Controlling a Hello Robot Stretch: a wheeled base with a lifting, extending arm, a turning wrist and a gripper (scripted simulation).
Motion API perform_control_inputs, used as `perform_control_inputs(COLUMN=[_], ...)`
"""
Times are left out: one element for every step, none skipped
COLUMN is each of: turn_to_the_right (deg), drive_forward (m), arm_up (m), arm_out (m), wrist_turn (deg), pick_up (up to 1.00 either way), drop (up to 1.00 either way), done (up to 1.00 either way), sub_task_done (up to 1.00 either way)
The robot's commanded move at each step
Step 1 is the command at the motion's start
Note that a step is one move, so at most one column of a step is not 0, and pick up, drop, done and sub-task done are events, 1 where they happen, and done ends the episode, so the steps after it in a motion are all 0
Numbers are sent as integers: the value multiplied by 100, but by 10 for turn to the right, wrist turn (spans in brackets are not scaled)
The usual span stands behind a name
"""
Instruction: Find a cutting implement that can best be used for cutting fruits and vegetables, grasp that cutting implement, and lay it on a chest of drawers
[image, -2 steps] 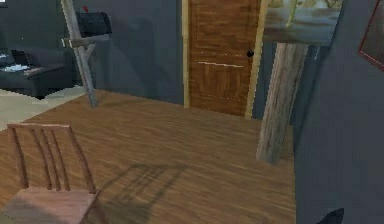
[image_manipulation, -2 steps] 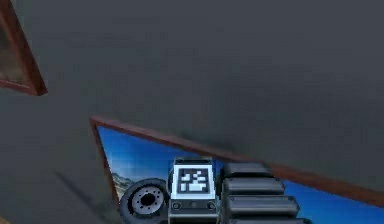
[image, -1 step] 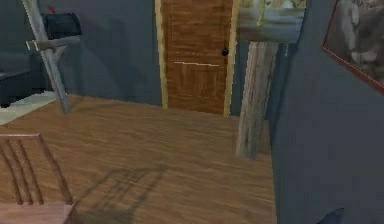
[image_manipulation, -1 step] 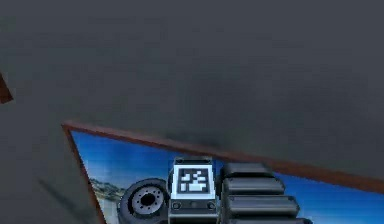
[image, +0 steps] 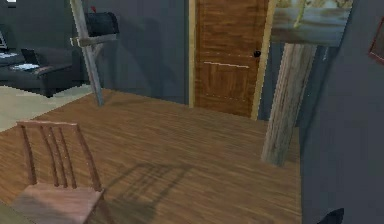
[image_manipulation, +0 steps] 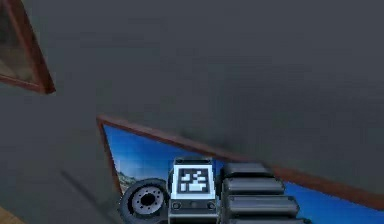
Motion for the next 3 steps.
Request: perform_control_inputs(turn_to_the_right=[0,0,-450], drive_forward=[30,80,0], arm_up=[0,0,0], arm_out=[0,0,0], wrist_turn=[0,0,0], pick_up=[0,0,0], drop=[0,0,0], done=[0,0,0], sub_task_done=[0,0,0])
